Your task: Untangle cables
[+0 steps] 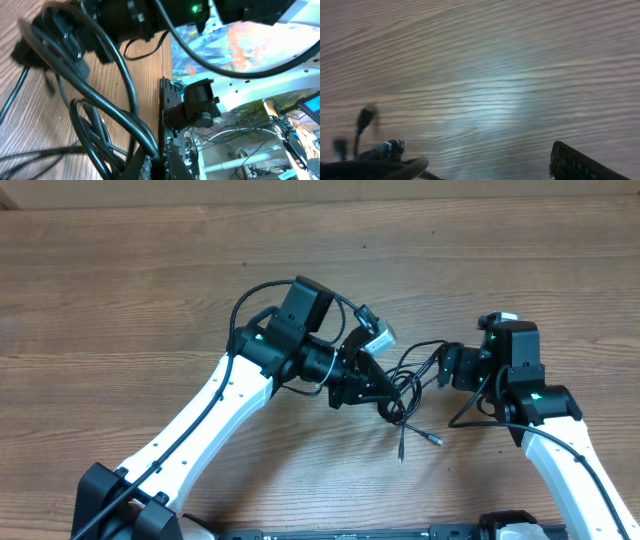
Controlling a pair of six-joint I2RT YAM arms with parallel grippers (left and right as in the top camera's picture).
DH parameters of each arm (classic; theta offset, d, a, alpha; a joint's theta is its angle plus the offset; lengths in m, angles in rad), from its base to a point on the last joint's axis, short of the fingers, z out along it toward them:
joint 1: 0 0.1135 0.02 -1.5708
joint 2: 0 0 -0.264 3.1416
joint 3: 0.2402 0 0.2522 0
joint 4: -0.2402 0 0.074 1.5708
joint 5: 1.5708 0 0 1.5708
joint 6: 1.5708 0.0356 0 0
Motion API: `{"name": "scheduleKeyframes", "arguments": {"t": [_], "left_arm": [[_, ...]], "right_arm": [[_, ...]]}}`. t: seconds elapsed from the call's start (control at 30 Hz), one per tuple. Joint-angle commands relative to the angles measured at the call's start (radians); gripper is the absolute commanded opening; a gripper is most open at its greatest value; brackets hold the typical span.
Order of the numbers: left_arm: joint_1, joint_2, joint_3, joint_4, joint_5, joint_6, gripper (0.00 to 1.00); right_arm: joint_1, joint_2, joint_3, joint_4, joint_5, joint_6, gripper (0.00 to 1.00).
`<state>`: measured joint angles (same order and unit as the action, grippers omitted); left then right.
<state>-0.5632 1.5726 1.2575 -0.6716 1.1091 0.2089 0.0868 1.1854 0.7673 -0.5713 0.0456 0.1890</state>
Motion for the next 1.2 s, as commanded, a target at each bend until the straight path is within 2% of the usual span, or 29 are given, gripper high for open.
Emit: {"name": "scheduleKeyframes", "arguments": {"t": [0.0,0.37,0.53,0.67,0.73,0.93,1.03,1.17], "left_arm": [[-0.011,-0.024,0.018,-0.036,-0.039,-0.004,0.04],[-0.005,-0.024,0.018,-0.163,-0.172,-0.003,0.04],[-0.006,-0.024,0.018,-0.181,-0.177,-0.003,0.04],[-0.008,-0.024,0.018,-0.161,-0.176,-0.003,0.04],[-0.010,-0.024,0.018,-0.157,-0.165,-0.003,0.04],[-0.023,-0.024,0.018,-0.195,0.041,0.043,0.04],[-0.026,-0.024,0.018,-0.254,0.037,0.070,0.04],[-0.026,-0.024,0.018,-0.327,-0.002,0.103,0.04]], "right_arm": [[-0.004,0.006,0.019,0.000,0.155,0.066,0.93],[-0.004,0.006,0.019,0.009,0.339,0.185,0.97],[-0.004,0.006,0.019,0.035,0.333,0.227,0.99],[-0.004,0.006,0.019,0.050,0.212,0.260,1.00],[-0.004,0.006,0.019,0.055,0.200,0.260,1.00],[-0.004,0.008,0.019,0.158,0.412,0.248,1.00],[-0.004,0.008,0.019,0.204,0.497,0.248,1.00],[-0.004,0.008,0.019,0.215,0.486,0.249,1.00]]}}
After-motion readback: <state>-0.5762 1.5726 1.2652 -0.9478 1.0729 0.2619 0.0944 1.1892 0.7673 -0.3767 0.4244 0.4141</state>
